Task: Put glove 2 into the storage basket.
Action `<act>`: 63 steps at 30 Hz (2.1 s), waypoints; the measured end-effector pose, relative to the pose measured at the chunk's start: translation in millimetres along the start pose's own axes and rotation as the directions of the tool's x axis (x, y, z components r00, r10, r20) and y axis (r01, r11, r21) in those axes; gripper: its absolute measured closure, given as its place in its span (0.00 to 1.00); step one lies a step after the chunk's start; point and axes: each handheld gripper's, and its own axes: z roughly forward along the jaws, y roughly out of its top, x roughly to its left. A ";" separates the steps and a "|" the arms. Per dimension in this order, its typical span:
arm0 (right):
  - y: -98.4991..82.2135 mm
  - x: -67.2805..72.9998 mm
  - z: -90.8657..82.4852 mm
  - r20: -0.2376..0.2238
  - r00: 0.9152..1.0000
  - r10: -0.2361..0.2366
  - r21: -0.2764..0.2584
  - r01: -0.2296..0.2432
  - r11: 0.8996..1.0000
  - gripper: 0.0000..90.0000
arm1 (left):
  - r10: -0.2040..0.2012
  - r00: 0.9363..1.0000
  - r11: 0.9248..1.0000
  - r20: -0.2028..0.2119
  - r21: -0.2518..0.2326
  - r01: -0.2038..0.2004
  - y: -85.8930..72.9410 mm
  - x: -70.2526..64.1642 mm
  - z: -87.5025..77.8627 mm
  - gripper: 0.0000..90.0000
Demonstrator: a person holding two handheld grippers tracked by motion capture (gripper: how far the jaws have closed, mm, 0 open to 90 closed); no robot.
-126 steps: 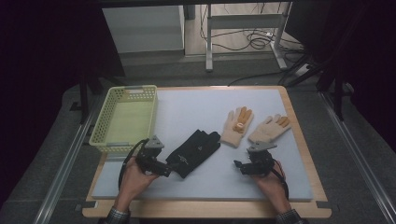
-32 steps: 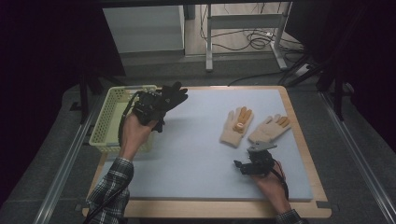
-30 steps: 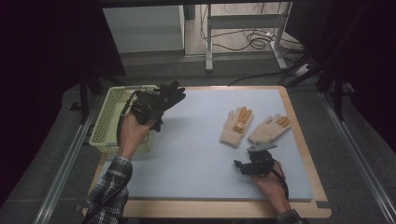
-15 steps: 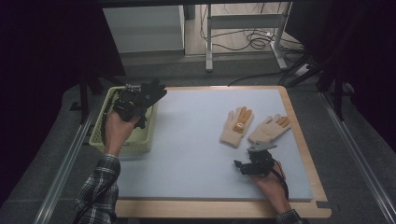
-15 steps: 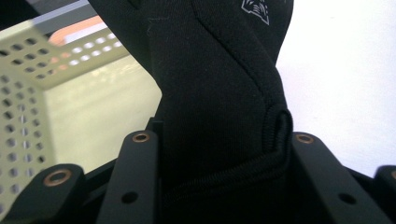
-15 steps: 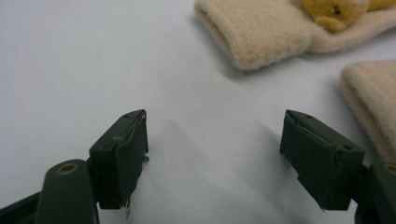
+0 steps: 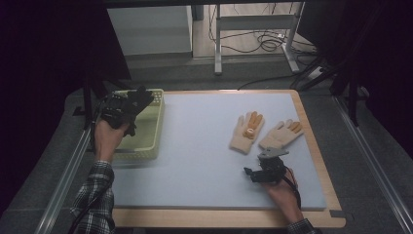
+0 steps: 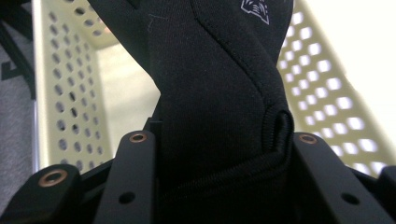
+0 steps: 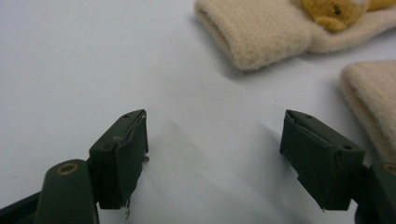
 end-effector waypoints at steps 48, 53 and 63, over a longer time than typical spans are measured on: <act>0.0 0.1 0.0 0.002 1.000 0.000 0.000 0.000 1.000 0.25 | -0.006 0.996 0.999 0.089 -0.034 0.009 -18.2 30.3 10.5 0.02; 0.0 0.2 0.1 0.003 1.000 0.000 0.000 0.000 1.000 0.25 | 0.054 0.991 0.996 0.120 -0.076 -0.046 -23.7 19.3 7.1 0.01; 0.0 0.1 -0.1 0.005 1.000 0.001 0.003 -0.001 1.000 0.25 | 0.115 0.975 0.984 0.192 -0.155 -0.085 -26.6 -3.6 -3.9 0.00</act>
